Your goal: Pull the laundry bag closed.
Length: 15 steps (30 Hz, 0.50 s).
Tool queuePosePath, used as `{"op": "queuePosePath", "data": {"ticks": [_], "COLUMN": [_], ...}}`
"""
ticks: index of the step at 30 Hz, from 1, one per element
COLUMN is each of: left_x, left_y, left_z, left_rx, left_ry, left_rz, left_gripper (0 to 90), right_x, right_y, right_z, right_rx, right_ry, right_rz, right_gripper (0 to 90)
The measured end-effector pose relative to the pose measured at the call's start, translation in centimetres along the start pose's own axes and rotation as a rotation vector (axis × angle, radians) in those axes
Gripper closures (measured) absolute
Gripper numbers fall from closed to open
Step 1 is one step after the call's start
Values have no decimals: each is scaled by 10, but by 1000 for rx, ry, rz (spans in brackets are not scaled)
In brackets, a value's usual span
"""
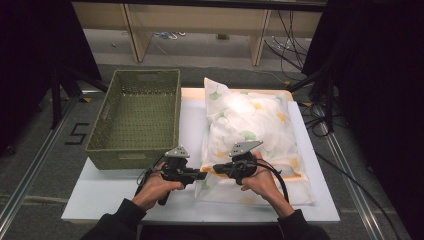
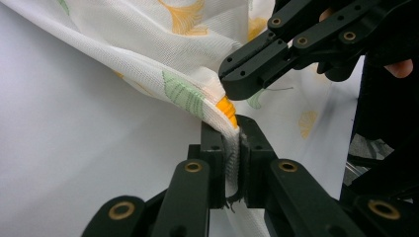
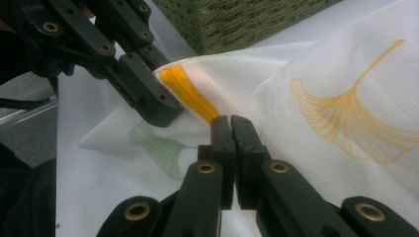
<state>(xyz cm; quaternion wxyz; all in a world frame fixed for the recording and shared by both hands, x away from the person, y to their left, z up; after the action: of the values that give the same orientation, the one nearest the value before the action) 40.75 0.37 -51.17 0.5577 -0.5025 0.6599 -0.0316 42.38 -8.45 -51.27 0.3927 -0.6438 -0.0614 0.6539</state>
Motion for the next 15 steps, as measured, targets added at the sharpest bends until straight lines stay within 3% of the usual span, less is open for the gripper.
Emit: {"op": "queuePosePath", "data": {"ticks": [2,3,10,12,13,15], "left_x": [-1,-1,-2,-2,-2,-2], "left_y": [0,0,-2,-2,-1,-1], "left_z": [0,0,-1,-1,-1,-1], "left_rx": [-12,-10,-26,-12,-29,-29], "left_ry": [11,6,10,10,9,11], "left_rz": [3,2,-17,-16,-15,-15], "left_gripper": [828,828,828,828,828,828], "right_x": [1,3,8,8,10,10], "right_y": [1,0,2,2,1,1], "right_z": [1,-1,0,0,0,0], "right_rx": [18,0,6,2,13,12], "right_ry": [-3,3,-8,-13,-22,-6], "right_rz": [10,4,17,12,7,5], "right_gripper": [899,898,895,895,894,895]}}
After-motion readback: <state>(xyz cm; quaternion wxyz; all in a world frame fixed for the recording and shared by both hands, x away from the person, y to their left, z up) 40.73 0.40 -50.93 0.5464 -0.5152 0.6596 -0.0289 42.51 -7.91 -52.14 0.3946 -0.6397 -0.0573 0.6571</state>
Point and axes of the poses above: each handheld gripper's, and its own axes: x roughly forward along the jaws, y roughly out of its underside, z roughly to its left, the point moved 10 cm from there along x, roughly forward along the jaws, and after that the axes turned 15 degrees about z, right-handed, at the moved point
